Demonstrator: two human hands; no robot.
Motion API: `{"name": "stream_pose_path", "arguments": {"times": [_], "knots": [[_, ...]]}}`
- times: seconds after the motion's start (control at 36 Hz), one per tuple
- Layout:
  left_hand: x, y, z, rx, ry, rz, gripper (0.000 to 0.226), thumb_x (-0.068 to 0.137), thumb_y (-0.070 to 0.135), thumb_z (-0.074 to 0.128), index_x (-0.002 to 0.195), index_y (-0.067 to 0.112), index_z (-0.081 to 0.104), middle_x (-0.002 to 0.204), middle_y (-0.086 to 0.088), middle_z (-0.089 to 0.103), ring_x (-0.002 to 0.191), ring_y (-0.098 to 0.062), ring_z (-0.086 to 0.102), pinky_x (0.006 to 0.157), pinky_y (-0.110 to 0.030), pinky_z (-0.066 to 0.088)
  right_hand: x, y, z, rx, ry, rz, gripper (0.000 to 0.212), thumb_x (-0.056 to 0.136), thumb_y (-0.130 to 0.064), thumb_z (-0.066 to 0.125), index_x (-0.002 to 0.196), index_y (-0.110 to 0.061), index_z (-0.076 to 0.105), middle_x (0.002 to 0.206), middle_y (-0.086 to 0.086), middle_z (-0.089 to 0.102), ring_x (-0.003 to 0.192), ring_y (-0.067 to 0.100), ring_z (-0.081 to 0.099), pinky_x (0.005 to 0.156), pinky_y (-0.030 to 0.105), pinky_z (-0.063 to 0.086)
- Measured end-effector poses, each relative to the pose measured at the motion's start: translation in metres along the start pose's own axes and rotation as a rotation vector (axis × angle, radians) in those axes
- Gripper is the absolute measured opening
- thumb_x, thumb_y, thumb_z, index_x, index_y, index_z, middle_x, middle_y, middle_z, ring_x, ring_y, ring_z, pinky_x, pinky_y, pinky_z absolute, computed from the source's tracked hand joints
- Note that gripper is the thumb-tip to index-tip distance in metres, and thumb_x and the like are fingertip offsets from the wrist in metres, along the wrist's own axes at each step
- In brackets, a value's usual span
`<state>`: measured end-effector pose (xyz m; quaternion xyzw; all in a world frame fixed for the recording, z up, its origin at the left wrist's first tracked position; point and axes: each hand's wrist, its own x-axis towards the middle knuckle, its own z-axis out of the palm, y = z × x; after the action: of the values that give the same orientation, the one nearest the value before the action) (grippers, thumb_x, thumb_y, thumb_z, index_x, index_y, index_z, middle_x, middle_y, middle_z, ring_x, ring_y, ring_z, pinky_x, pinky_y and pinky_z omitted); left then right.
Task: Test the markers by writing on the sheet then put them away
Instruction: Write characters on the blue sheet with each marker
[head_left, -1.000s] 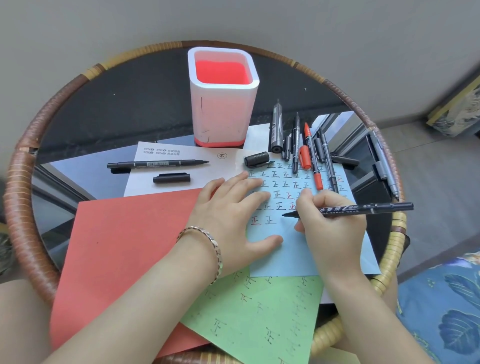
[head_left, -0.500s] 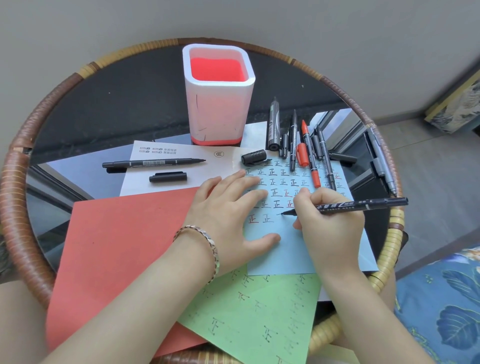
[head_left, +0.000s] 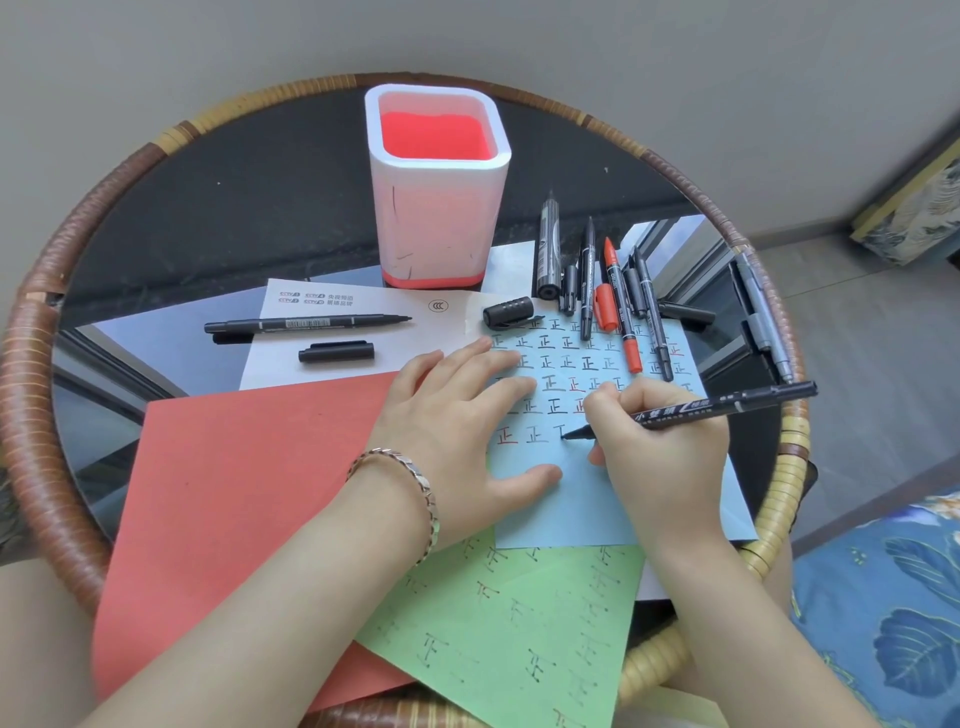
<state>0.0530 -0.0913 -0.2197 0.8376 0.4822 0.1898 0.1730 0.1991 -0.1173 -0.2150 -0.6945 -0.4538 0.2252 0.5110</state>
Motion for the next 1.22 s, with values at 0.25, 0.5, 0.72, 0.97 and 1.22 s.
{"name": "stream_pose_path", "arguments": {"times": [0.25, 0.5, 0.72, 0.97, 1.22], "knots": [[-0.0003, 0.0005, -0.0004, 0.004, 0.000, 0.000, 0.064, 0.062, 0.066, 0.042, 0.110, 0.028, 0.060, 0.126, 0.007, 0.056, 0.126, -0.014, 0.042, 0.101, -0.027, 0.012, 0.0003, 0.0003, 0.0010, -0.004, 0.026, -0.024, 0.035, 0.075, -0.012, 0.057, 0.048, 0.007, 0.049, 0.035, 0.007, 0.047, 0.038, 0.008, 0.039, 0.046, 0.012, 0.032], [-0.0005, 0.0006, -0.0010, 0.001, -0.006, -0.001, 0.065, 0.062, 0.067, 0.041, 0.112, 0.029, 0.059, 0.128, 0.007, 0.054, 0.128, -0.013, 0.040, 0.102, -0.026, 0.010, 0.0004, 0.0007, 0.0006, 0.012, 0.003, -0.008, 0.034, 0.078, -0.008, 0.059, 0.048, 0.005, 0.051, 0.032, -0.003, 0.049, 0.037, 0.005, 0.042, 0.049, 0.011, 0.034], [-0.0005, 0.0008, -0.0004, 0.000, 0.001, -0.002, 0.064, 0.062, 0.066, 0.042, 0.110, 0.027, 0.060, 0.126, 0.006, 0.056, 0.126, -0.014, 0.043, 0.101, -0.027, 0.012, 0.0001, 0.0009, 0.0019, -0.003, 0.002, -0.002, 0.034, 0.072, -0.017, 0.058, 0.045, 0.002, 0.050, 0.034, 0.002, 0.050, 0.040, 0.008, 0.039, 0.047, 0.014, 0.034], [-0.0007, 0.0008, -0.0008, 0.004, -0.011, -0.005, 0.067, 0.062, 0.068, 0.040, 0.114, 0.030, 0.057, 0.131, 0.009, 0.052, 0.130, -0.012, 0.036, 0.104, -0.027, 0.009, -0.0005, 0.0016, 0.0018, 0.004, -0.012, -0.012, 0.037, 0.077, -0.007, 0.060, 0.042, -0.001, 0.049, 0.033, 0.001, 0.049, 0.039, 0.007, 0.039, 0.049, 0.012, 0.034], [-0.0006, -0.0004, -0.0005, 0.014, -0.004, 0.003, 0.066, 0.062, 0.067, 0.041, 0.114, 0.030, 0.057, 0.130, 0.009, 0.052, 0.129, -0.012, 0.035, 0.104, -0.027, 0.009, -0.0005, -0.0035, -0.0022, 0.008, 0.062, 0.044, 0.029, 0.063, -0.015, 0.051, 0.044, 0.006, 0.043, 0.040, 0.023, 0.045, 0.039, 0.008, 0.032, 0.044, 0.012, 0.029]]}}
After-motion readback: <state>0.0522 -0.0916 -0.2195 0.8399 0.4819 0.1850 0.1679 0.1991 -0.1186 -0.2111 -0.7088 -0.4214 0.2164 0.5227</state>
